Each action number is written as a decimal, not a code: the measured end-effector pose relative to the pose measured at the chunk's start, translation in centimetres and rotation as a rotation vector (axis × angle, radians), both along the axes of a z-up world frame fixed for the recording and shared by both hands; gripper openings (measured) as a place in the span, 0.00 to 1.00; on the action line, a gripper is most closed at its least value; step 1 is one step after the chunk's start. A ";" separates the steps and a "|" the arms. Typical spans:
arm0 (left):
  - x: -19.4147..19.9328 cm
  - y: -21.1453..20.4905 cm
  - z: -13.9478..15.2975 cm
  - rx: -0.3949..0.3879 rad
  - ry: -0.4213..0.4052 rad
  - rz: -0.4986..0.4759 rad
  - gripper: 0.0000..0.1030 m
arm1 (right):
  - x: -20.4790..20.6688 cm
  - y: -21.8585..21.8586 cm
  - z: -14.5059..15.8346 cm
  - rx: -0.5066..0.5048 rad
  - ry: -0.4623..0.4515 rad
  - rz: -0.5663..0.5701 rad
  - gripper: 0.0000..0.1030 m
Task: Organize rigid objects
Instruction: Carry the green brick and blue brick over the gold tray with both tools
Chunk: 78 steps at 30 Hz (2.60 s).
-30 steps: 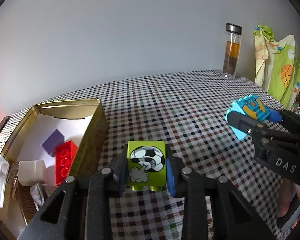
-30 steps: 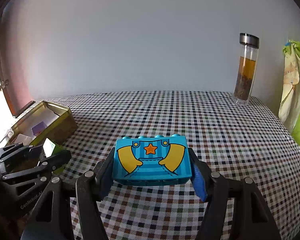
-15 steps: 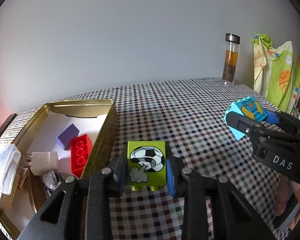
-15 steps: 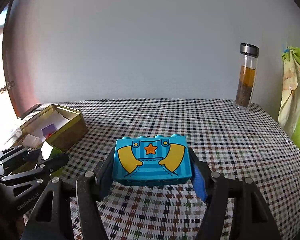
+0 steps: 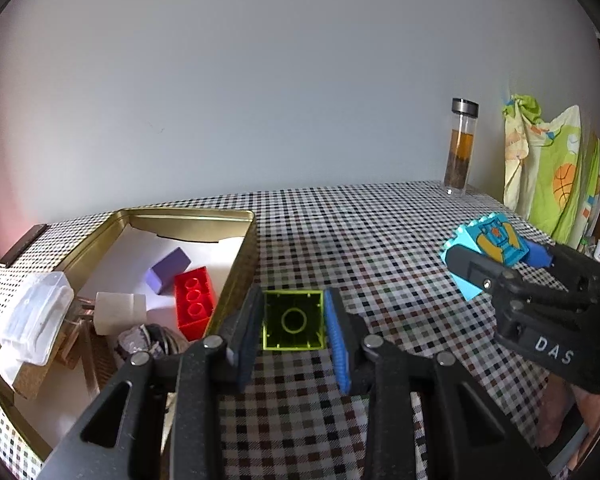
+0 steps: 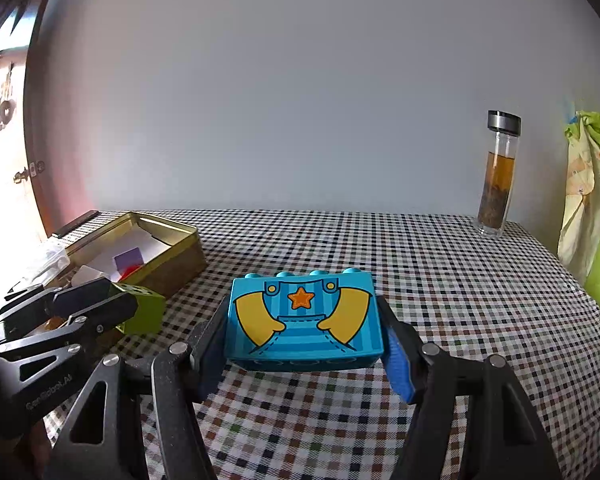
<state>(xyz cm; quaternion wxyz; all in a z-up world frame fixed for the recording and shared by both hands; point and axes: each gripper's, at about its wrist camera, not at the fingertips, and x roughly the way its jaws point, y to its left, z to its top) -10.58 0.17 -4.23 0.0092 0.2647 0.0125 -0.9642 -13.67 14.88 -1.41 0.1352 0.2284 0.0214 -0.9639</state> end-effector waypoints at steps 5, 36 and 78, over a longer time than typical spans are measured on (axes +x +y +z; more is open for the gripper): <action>1.3 -0.4 0.1 0.001 0.021 0.009 0.29 | 1.2 -1.2 0.1 0.007 0.021 0.019 0.66; 5.1 -2.9 0.8 0.008 0.086 0.051 0.29 | 4.5 -5.3 0.4 0.002 0.065 0.125 0.66; 9.2 -8.2 1.5 0.021 0.189 0.190 0.29 | 6.1 -10.0 0.6 -0.006 0.092 0.239 0.66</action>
